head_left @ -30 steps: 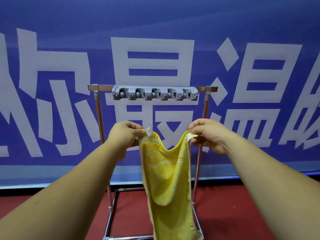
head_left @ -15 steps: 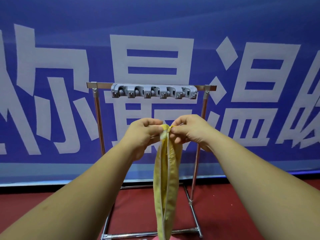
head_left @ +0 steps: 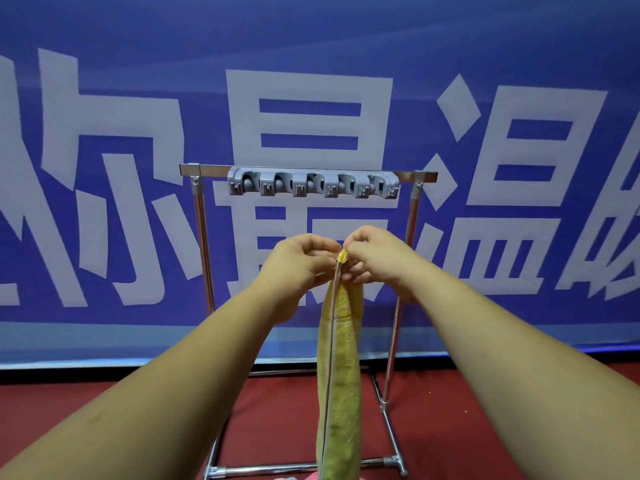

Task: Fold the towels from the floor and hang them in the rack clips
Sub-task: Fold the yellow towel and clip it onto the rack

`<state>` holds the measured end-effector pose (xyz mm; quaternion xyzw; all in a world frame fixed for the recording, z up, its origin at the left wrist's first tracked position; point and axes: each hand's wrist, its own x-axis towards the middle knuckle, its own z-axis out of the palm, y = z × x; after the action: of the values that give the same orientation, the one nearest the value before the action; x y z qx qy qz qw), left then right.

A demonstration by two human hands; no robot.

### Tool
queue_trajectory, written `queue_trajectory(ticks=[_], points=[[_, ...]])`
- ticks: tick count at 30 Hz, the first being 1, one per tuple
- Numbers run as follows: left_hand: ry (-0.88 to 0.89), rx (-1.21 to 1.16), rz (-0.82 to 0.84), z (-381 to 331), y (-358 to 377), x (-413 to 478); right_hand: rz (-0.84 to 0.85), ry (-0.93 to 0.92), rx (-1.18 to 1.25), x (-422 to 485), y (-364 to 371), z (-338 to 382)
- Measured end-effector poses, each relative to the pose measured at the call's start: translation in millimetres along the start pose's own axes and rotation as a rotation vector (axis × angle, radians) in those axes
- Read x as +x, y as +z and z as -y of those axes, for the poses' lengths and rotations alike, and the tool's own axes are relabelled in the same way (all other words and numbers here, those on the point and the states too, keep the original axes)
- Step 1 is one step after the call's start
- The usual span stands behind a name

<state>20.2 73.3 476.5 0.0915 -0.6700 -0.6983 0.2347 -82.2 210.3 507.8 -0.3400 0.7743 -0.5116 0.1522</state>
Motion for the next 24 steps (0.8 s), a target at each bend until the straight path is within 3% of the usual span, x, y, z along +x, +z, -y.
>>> queue_trajectory(ticks=[8, 15, 21, 24], points=[[0.017, 0.133, -0.005, 1.9, -9.5, 2.4, 0.106, -0.131, -0.121, -6.7, -5.5, 6.0], [-0.164, 0.339, 0.279, 8.5, -40.8, 6.0, 0.197, -0.159, -0.196, -12.8, -22.3, 23.4], [-0.194, 0.436, 0.246, 13.7, -46.2, 3.8, 0.212, -0.173, -0.188, -11.6, -33.7, 31.5], [-0.204, 0.349, 0.273, 15.7, -44.9, 2.7, 0.212, -0.195, -0.231, -10.7, -37.1, 32.0]])
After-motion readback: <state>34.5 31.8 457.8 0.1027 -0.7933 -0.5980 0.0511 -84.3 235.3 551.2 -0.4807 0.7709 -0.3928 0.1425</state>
